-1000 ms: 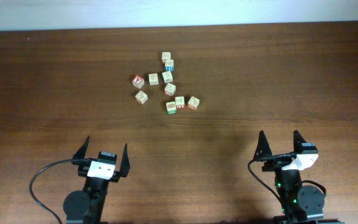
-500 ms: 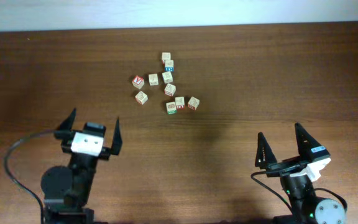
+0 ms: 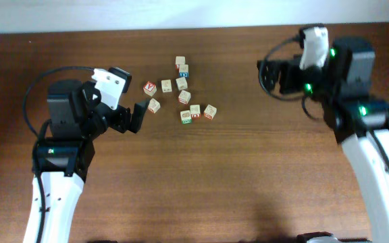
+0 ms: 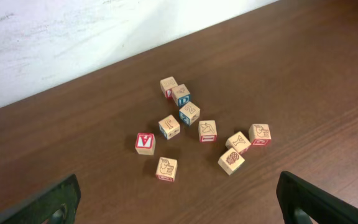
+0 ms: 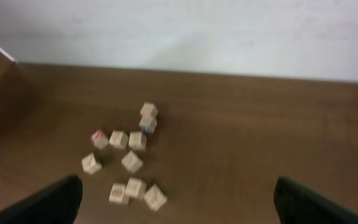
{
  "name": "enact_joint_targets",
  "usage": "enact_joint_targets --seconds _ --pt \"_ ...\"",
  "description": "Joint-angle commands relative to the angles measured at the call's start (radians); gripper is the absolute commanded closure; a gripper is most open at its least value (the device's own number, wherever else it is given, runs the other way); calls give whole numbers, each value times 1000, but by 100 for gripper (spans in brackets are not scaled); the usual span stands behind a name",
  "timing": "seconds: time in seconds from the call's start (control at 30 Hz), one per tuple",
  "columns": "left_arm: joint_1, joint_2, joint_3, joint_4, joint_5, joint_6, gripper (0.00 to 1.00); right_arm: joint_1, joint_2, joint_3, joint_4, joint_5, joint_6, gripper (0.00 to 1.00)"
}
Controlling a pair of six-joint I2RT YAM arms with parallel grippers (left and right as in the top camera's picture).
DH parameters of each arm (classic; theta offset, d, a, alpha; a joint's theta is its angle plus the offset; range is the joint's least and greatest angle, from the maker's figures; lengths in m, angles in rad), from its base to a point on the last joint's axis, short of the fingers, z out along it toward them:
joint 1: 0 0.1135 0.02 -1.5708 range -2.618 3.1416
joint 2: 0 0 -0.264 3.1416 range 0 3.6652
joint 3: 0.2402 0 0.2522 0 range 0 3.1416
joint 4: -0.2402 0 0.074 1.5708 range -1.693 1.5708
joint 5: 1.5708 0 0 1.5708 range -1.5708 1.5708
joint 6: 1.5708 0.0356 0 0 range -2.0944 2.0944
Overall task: Rotate 4 blocks
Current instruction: 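Raise both arms and move the right gripper toward the block cluster, then grasp a block with the right gripper and set it down below the cluster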
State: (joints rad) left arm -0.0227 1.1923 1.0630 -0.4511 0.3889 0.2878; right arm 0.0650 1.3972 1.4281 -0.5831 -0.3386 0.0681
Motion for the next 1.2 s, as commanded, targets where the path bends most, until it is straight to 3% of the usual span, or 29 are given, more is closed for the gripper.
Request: enact_joint_targets --seconds 0.0,0.1,0.13,0.17,0.2,0.23,0.27,0.33,0.37,0.43,0.47,0.57,0.77,0.8,0.83,0.9,0.97,1.07,1.1,1.17 --pt "6 30 21 3 15 -10 1 -6 180 224 -26 -17 -171 1" --pt "6 31 21 -13 16 -10 1 -6 382 285 238 -17 -274 2" --pt "6 31 21 -14 18 -10 1 -7 446 285 233 -60 -182 1" --pt "5 31 21 -21 72 -10 1 -6 457 285 64 -179 -8 1" --pt "5 31 21 -55 121 -10 1 -6 457 285 -45 -285 -4 1" --pt "5 31 19 -71 121 -10 1 6 458 272 -89 -303 -3 21" --pt "5 35 19 -87 120 -11 1 47 463 270 -156 -167 84 5" --pt "6 56 19 -89 27 -163 1 168 480 270 -201 149 265 11" --pt "6 76 19 -102 -117 -269 1 251 508 270 -219 295 397 14" --pt "6 117 19 -179 -351 -460 1 356 576 270 -222 416 526 21" --pt "6 132 19 -187 -371 -460 0 385 623 270 -222 431 570 34" --pt "6 175 19 -187 -370 -459 1 401 735 270 -227 423 649 43" --pt "6 192 19 -188 -371 -459 1 402 837 270 -214 369 674 44" --pt "6 192 19 -188 -370 -459 1 402 837 270 -215 369 674 47" --pt "6 192 19 -188 -370 -459 1 402 837 270 -245 369 661 57" --pt "6 192 19 -188 -370 -459 1 399 837 270 -282 369 535 71" --pt "6 192 19 -188 -370 -459 1 398 834 277 -330 365 472 72" --pt "6 192 19 -188 -370 -459 1 397 785 325 -532 343 346 72" --pt "6 192 19 -188 -371 -459 1 397 743 325 -613 330 332 80" --pt "6 192 19 -188 -370 -459 1 398 657 324 -653 331 332 83"
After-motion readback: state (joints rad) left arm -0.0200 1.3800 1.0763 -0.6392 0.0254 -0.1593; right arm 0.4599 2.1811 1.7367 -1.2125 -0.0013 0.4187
